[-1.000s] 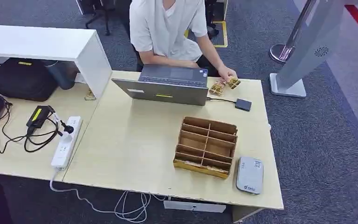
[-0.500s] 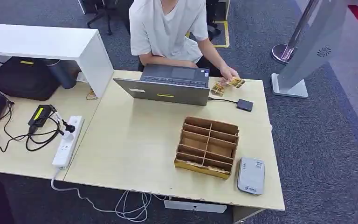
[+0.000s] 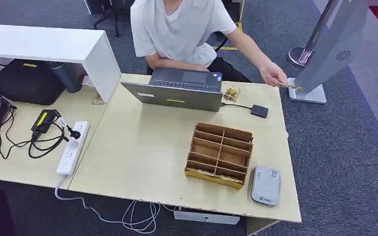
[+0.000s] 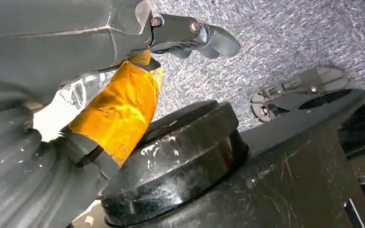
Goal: Pass the card to the sensor for recognition and then transmit it.
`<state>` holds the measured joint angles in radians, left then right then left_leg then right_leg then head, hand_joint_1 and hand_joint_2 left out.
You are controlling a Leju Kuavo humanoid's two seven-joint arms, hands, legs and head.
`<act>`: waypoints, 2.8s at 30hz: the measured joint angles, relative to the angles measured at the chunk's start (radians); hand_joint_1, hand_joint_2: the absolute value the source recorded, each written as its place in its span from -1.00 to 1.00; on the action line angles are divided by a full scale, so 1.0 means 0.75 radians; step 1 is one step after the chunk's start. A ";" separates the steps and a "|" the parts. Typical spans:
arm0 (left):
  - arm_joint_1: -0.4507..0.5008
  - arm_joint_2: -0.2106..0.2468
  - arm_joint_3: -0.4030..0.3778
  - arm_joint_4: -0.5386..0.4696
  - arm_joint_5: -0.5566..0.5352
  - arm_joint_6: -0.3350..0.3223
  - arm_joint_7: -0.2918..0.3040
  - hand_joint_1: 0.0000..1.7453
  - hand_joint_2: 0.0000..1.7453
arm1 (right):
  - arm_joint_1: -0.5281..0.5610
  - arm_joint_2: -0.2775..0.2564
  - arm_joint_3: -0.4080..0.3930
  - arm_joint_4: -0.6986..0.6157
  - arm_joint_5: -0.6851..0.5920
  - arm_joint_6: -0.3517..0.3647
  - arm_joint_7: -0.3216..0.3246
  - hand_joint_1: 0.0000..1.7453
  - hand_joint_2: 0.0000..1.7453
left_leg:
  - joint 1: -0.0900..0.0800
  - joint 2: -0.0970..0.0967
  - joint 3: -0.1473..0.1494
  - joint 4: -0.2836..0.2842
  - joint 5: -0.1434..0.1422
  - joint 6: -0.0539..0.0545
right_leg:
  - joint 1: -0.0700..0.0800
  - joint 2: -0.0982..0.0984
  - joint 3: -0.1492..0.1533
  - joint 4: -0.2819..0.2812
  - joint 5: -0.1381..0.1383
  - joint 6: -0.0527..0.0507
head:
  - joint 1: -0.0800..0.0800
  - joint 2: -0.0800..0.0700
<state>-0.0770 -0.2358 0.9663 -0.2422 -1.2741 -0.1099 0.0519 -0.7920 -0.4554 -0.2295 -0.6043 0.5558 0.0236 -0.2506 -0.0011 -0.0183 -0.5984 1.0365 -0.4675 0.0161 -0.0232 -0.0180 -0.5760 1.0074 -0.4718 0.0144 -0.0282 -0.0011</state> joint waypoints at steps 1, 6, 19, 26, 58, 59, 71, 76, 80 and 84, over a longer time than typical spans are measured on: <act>0.000 0.000 0.000 0.000 -0.001 -0.004 -0.001 -1.00 1.00 | -0.010 0.019 0.051 -0.012 0.004 -0.020 0.008 -1.00 1.00 | 0.000 -0.001 0.000 0.000 0.000 0.000 | 0.000 0.000 0.000 0.000 0.000 0.000 | -0.001 0.000; -0.001 0.001 0.000 0.000 -0.005 -0.016 -0.001 -1.00 1.00 | -0.047 0.095 0.257 -0.062 0.036 -0.113 0.038 -1.00 1.00 | 0.000 -0.002 0.000 0.000 0.001 -0.001 | 0.000 -0.001 0.000 0.001 0.000 0.000 | -0.001 0.000; -0.005 0.001 -0.010 0.000 -0.042 -0.039 -0.003 -1.00 1.00 | -0.125 0.306 0.757 -0.148 0.230 -0.448 0.143 -1.00 1.00 | 0.001 -0.001 0.001 0.000 0.001 -0.002 | 0.000 0.000 -0.001 0.001 0.000 0.000 | 0.000 0.000; -0.015 -0.030 -0.077 0.020 -0.080 -0.024 -0.142 -1.00 1.00 | -0.129 0.410 0.927 -0.165 0.330 -0.620 0.177 -1.00 1.00 | 0.002 0.004 0.000 0.000 0.002 -0.003 | 0.001 0.005 -0.002 0.001 0.000 0.000 | 0.001 0.000; -0.018 -0.014 -0.067 0.027 0.026 -0.167 -0.198 -1.00 -1.00 | -0.096 0.478 1.020 -0.207 0.277 -0.685 0.078 1.00 1.00 | 0.001 0.002 -0.003 0.000 0.002 -0.004 | 0.000 0.004 -0.006 0.001 0.002 -0.001 | 0.002 0.000; -0.018 -0.014 -0.067 0.027 0.027 -0.167 -0.198 -1.00 -1.00 | -0.095 0.478 1.020 -0.208 0.277 -0.686 0.077 1.00 1.00 | 0.001 0.002 -0.002 0.000 0.002 -0.004 | 0.000 0.004 -0.006 0.001 0.002 -0.001 | 0.002 0.000; -0.015 -0.015 -0.024 0.027 0.075 -0.130 -0.197 -1.00 -1.00 | 0.474 0.352 0.885 -0.684 0.191 -0.801 -0.051 1.00 1.00 | 0.001 0.003 -0.003 0.000 0.001 -0.004 | 0.000 0.004 -0.007 0.000 0.001 -0.001 | 0.003 0.000; -0.015 -0.020 -0.022 0.027 0.074 -0.111 -0.194 -1.00 -1.00 | 0.585 0.339 0.857 -0.757 0.207 -0.815 -0.057 1.00 1.00 | 0.002 0.003 -0.003 0.000 0.001 -0.004 | 0.001 0.004 -0.007 0.000 0.001 -0.001 | 0.003 0.000; -0.016 -0.022 -0.022 0.027 0.062 -0.097 -0.181 -1.00 -1.00 | 0.645 0.339 0.848 -0.781 0.241 -0.821 -0.058 1.00 1.00 | 0.002 0.003 -0.003 0.000 0.001 -0.004 | 0.001 0.005 -0.006 0.000 0.001 -0.001 | 0.003 0.000; -0.017 -0.027 -0.022 0.027 0.044 -0.082 -0.174 -1.00 -1.00 | 0.677 0.350 0.848 -0.771 0.280 -0.830 -0.057 1.00 1.00 | 0.002 0.004 -0.003 0.000 0.001 -0.004 | 0.001 0.005 -0.006 0.000 0.001 -0.001 | 0.003 0.000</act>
<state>-0.0897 -0.2563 0.9495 -0.2216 -1.2409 -0.1717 -0.0786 -0.2842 -0.1926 0.4063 -1.1826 0.7660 -0.5993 -0.2937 0.0002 -0.0153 -0.6005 1.0363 -0.4664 0.0130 -0.0228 -0.0143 -0.5807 1.0077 -0.4712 0.0139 -0.0263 -0.0011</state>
